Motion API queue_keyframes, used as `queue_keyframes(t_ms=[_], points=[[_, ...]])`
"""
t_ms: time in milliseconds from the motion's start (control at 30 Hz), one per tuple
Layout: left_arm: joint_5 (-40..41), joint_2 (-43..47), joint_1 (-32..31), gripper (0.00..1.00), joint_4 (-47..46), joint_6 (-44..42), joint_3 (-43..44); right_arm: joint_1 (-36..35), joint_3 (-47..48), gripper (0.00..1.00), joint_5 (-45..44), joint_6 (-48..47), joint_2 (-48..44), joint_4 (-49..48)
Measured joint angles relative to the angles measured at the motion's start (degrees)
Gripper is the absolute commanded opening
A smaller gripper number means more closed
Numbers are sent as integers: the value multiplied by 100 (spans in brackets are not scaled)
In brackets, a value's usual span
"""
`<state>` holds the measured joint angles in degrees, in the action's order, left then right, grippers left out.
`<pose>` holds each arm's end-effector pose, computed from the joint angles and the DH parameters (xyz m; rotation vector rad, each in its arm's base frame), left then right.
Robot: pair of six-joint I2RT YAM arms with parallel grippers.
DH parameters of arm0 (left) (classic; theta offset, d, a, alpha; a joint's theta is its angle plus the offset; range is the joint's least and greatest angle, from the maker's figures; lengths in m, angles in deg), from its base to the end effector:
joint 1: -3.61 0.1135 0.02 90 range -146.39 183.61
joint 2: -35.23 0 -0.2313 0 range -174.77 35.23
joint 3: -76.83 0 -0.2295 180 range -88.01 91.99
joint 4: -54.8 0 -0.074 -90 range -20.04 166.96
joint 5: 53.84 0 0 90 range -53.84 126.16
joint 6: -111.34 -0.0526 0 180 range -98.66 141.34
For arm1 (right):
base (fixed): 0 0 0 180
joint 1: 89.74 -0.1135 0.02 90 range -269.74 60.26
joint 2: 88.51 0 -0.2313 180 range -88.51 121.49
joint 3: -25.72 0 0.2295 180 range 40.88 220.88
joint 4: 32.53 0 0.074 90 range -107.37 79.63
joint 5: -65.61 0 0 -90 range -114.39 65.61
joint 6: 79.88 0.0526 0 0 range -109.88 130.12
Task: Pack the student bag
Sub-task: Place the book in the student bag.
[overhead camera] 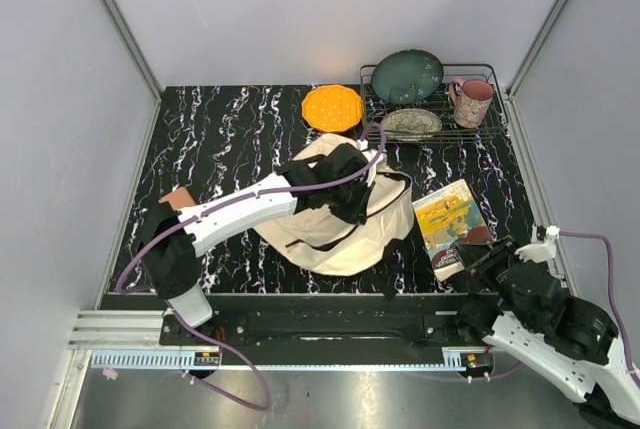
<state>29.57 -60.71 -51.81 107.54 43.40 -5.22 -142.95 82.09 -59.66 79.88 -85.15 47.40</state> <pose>0.1955 -0.2942 0.2539 0.7943 2.4657 -0.6945 0.0432 0.0070 0.2574 0.6723 1.9182 0.7731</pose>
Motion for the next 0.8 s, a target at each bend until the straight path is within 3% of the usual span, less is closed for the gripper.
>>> queue_keyframes(t_ms=[167, 233, 367, 567, 800], points=[[-699, -42, 79, 22, -118, -68, -66, 0, 0, 0, 0, 0, -50, 2], [-938, -94, 81, 22, -227, -70, -81, 0, 0, 0, 0, 2, -50, 4], [-1226, -258, 81, 0, -387, -72, -96, 0, 0, 0, 0, 2, -50, 11], [-1165, -354, 79, 0, -501, 17, -247, 0, 0, 0, 0, 2, -61, 28], [-31, 223, 39, 0, -448, 157, -350, 0, 2, 0, 11, -28, -63, 48]])
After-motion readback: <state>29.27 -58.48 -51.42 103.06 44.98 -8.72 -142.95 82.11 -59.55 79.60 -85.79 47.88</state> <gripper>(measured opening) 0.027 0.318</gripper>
